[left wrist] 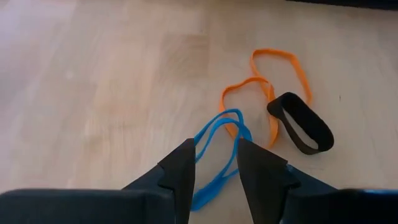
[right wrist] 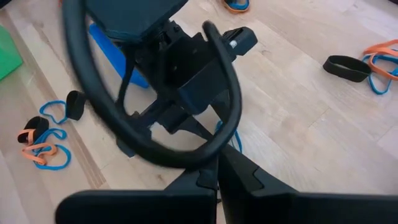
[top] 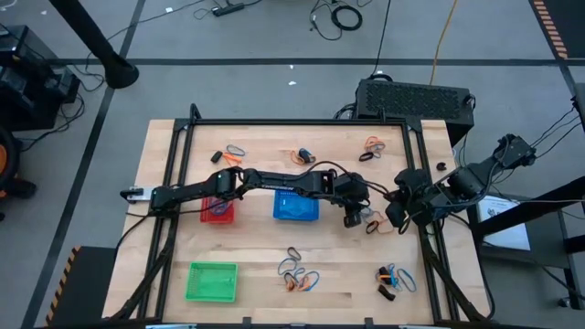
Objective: Sort rubber bands into baskets
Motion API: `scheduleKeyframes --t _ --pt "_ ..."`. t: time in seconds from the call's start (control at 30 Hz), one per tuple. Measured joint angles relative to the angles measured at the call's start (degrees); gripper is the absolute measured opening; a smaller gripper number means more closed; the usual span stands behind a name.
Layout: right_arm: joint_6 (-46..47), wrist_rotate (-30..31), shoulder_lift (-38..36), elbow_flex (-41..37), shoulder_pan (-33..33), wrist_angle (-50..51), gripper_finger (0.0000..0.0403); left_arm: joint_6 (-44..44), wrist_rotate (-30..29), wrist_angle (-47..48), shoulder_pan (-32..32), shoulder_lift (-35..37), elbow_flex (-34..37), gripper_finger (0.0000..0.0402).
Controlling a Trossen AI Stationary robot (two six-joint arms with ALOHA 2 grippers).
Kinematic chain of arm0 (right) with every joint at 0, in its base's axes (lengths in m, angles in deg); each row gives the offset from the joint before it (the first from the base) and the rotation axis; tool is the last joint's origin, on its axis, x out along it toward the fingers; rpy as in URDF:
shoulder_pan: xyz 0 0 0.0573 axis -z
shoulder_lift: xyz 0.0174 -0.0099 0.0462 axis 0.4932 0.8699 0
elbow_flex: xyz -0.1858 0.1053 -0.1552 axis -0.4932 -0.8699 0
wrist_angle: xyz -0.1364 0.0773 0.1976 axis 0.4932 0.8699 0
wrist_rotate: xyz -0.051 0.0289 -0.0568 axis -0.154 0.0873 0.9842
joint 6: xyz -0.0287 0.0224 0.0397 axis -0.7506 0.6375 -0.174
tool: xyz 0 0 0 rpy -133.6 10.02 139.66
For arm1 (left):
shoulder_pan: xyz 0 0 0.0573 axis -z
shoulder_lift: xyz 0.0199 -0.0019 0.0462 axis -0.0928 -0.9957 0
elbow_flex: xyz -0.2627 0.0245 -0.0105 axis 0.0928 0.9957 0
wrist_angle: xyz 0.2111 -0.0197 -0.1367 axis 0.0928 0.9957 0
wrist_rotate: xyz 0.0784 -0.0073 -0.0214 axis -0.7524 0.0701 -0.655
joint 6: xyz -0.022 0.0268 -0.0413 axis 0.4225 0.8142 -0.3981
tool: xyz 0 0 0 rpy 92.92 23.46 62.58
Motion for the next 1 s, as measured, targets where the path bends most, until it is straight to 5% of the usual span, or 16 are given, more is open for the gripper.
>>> scheduleKeyframes --t 1.0 --pt "-0.42 -1.55 0.0 0.0 0.02 -0.04 0.0 14.02 -0.17 -4.68 -0.58 -2.05 0.0 0.0125"
